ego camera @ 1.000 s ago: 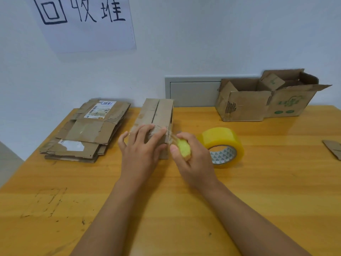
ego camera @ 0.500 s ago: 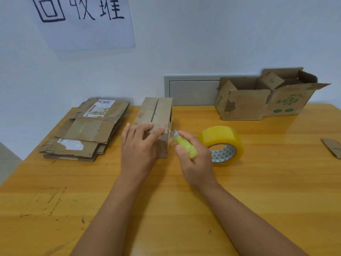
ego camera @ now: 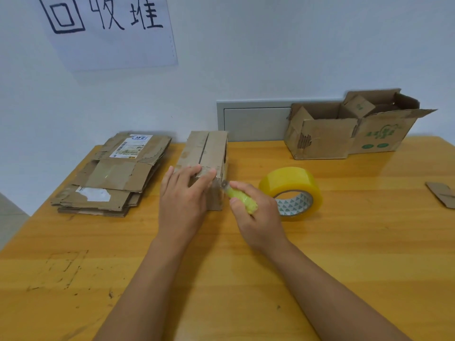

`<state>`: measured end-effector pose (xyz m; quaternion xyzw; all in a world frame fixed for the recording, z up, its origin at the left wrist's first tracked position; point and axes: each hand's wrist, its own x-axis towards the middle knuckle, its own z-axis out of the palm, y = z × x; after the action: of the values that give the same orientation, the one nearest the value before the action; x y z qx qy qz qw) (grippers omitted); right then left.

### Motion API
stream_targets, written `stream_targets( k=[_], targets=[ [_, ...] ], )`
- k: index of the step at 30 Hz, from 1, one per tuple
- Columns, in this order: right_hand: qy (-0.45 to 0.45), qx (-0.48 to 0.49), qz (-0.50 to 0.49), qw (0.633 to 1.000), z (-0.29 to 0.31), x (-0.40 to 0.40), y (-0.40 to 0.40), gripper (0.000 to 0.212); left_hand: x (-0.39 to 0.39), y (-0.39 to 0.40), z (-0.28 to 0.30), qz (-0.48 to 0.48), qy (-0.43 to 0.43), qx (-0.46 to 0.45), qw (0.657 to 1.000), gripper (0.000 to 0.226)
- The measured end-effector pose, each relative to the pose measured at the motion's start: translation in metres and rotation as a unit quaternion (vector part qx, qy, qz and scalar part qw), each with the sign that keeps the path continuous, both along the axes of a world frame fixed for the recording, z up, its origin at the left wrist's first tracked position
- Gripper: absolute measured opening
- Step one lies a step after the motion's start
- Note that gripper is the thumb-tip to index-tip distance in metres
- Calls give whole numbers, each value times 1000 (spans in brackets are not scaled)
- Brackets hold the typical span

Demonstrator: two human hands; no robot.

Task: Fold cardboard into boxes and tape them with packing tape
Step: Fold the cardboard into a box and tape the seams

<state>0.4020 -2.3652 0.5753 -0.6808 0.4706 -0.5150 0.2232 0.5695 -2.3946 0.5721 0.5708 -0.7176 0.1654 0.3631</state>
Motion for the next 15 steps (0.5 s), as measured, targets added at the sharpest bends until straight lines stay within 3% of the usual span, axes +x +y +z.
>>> stream_targets(
  k=[5, 12, 15],
  targets=[
    [-18, -7, 35, 999, 5, -5, 5, 44, 1, 1, 0, 0, -1, 6, 1000, 34],
    [-126, 202, 177, 955, 31, -33, 19, 9, 4, 0, 0, -5, 3, 8, 1000, 33],
    [-41, 279, 235, 930, 20, -47, 27, 11, 5, 2, 2, -11, 4, 21, 1000, 30]
  ],
)
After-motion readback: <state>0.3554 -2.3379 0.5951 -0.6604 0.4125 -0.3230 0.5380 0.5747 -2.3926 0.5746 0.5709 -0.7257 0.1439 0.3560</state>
